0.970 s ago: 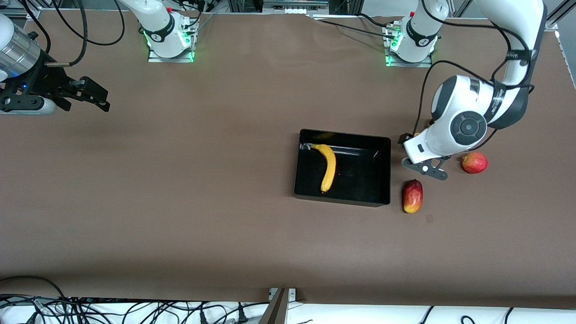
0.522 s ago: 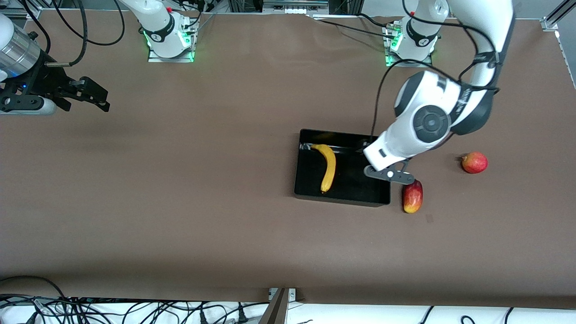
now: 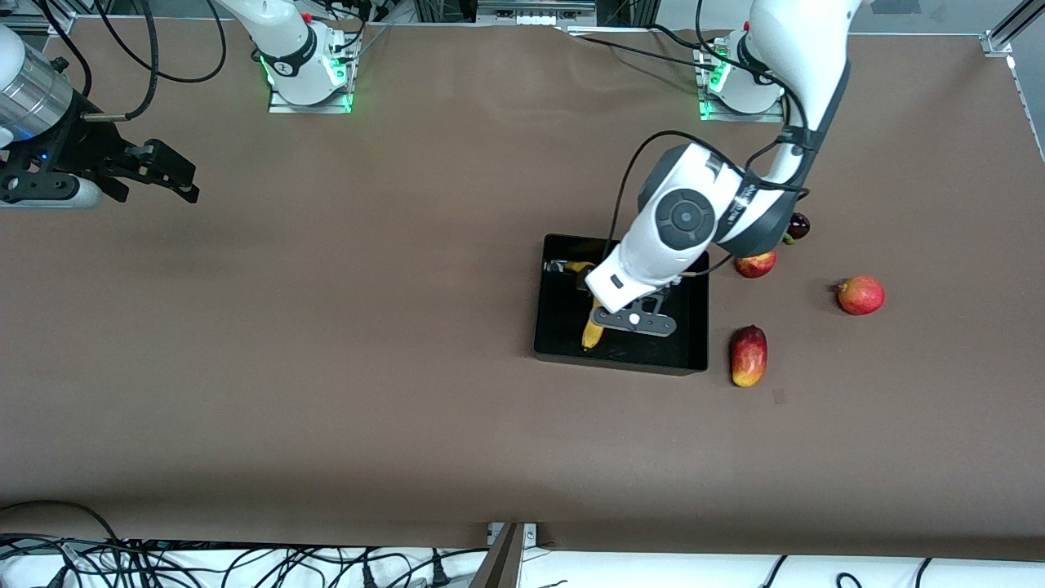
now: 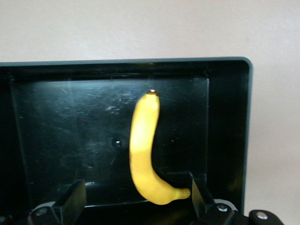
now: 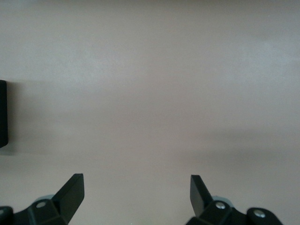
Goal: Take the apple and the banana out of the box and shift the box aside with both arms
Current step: 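Move the left gripper back over the banana in the tray, then lower the left gripper and grasp the yellow banana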
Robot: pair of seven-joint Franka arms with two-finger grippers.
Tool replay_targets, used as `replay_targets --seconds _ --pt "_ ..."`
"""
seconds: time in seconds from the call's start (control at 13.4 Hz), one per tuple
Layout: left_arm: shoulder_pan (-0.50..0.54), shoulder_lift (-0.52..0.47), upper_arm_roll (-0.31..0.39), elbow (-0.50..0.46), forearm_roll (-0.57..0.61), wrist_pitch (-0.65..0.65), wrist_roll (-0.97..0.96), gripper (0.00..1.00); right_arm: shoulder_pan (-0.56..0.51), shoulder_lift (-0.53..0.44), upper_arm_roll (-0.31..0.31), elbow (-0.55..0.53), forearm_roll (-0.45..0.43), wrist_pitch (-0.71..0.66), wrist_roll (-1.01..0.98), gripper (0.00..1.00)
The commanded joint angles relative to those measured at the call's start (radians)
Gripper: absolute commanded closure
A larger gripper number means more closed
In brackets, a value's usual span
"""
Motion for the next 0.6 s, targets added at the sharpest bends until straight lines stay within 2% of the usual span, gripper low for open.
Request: replay_targets --seconds 0.0,0.15,0.3,0.52 --pt "-0.045 0.047 0.005 -0.003 0.042 0.083 -0.008 0.0 -0.011 0.005 0.006 0.016 -0.006 -0.002 -0.015 0.0" --pt "-0.061 0.055 0.005 -0.057 0.042 0.157 -0.011 0.0 -0.011 0.005 0.006 0.016 -0.004 -0.002 -0.015 0.0" --pt "-0.061 0.061 0.005 -0.083 0.04 0.158 -0.011 0.0 -0.011 0.005 0.006 0.016 -0.006 -0.002 -0.015 0.0" --pt "-0.054 0.11 0.011 -0.083 0.039 0.203 -0.011 0.0 -0.011 0.005 0.006 0.016 -0.006 -0.002 -0.015 0.0"
